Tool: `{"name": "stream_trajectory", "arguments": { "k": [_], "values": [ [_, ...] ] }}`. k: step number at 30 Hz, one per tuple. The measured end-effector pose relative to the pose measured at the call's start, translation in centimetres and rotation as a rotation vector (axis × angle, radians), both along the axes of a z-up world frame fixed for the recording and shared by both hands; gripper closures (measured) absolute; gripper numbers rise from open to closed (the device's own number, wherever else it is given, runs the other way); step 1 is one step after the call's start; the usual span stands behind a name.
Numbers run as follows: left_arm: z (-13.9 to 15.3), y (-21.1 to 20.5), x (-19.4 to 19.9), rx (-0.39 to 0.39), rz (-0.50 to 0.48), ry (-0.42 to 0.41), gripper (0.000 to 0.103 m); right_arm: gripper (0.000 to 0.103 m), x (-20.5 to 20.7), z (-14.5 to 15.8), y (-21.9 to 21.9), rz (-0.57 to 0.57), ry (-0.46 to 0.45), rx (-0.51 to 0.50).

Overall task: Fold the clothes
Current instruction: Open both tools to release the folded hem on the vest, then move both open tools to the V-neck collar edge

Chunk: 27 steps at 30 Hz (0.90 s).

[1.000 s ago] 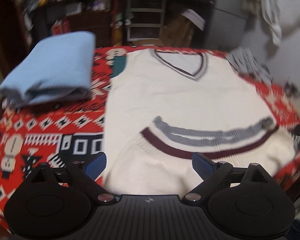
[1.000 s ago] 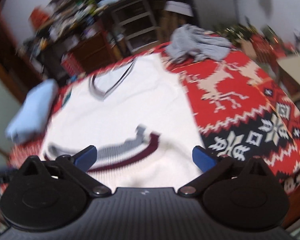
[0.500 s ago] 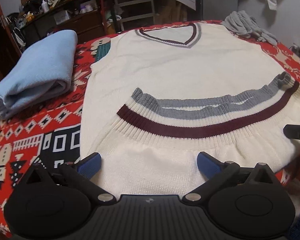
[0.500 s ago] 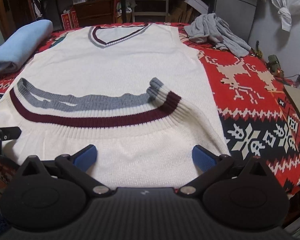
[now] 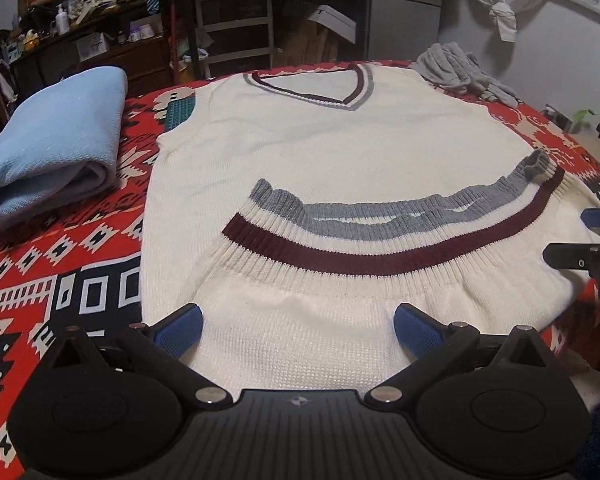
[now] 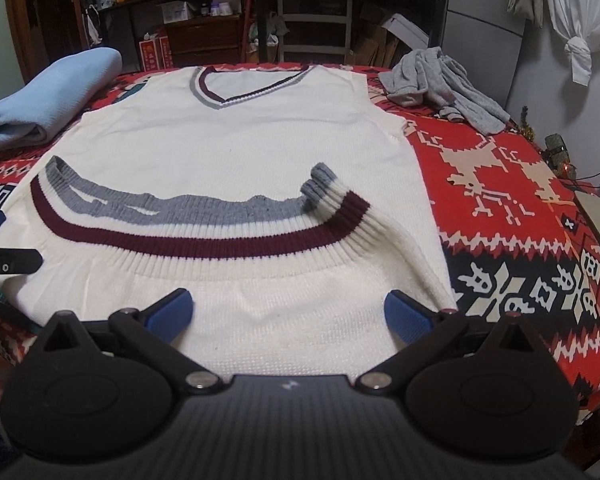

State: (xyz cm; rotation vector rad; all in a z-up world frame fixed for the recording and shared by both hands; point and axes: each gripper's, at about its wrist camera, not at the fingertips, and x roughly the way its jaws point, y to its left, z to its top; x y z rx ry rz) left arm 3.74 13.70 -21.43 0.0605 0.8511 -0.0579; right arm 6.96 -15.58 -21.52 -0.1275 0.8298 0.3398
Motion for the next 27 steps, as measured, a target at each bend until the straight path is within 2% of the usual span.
{"name": "stream_trajectory", "arguments": {
  "k": [3,5,10,13,14,16,17,18,20,21,27],
  "values": [
    [0.7,0.8,0.6,-0.032,-0.037,0.039,0.006,0.001,0.7,0.8,-0.5,0.011,0.049,0.038],
    [1.8,1.8,1.0,-0.087,-0.052,0.064,0.018,0.001,1.5,2.4,-1.4,0.029,0.061,0.09],
    [5.9,4.9,2.6,-0.14,-0.042,0.035,0.017,0.003,4.9,7.3,-4.0,0.051,0.01,0.105],
    [7.7,6.3,4.8,-0.118,-0.031,-0.022,0.018,0.013,8.2,8.7,-5.3,0.023,-0.011,0.099],
    [7.9,6.8,5.7,-0.109,-0.017,-0.041,0.019,0.019,9.3,8.8,-5.6,0.007,-0.02,0.097],
    [7.8,7.9,7.9,-0.109,0.015,-0.068,0.024,0.031,11.7,8.3,-6.3,-0.038,-0.022,0.11],
    [7.4,8.4,9.0,-0.118,0.028,-0.068,0.033,0.041,12.8,7.7,-6.7,-0.062,-0.017,0.122],
    [7.0,8.9,10.1,-0.129,0.04,-0.063,0.037,0.049,13.9,7.1,-6.9,-0.083,-0.012,0.13],
    [5.9,9.6,12.1,-0.132,0.075,-0.045,0.047,0.06,15.8,5.5,-7.2,-0.121,0.001,0.133],
    [5.3,10.0,12.9,-0.13,0.094,-0.038,0.048,0.063,16.7,4.7,-7.2,-0.129,0.011,0.133],
    [2.6,11.0,16.9,-0.13,0.141,-0.002,0.044,0.063,21.4,0.9,-6.4,-0.136,0.055,0.089]
  ]
}}
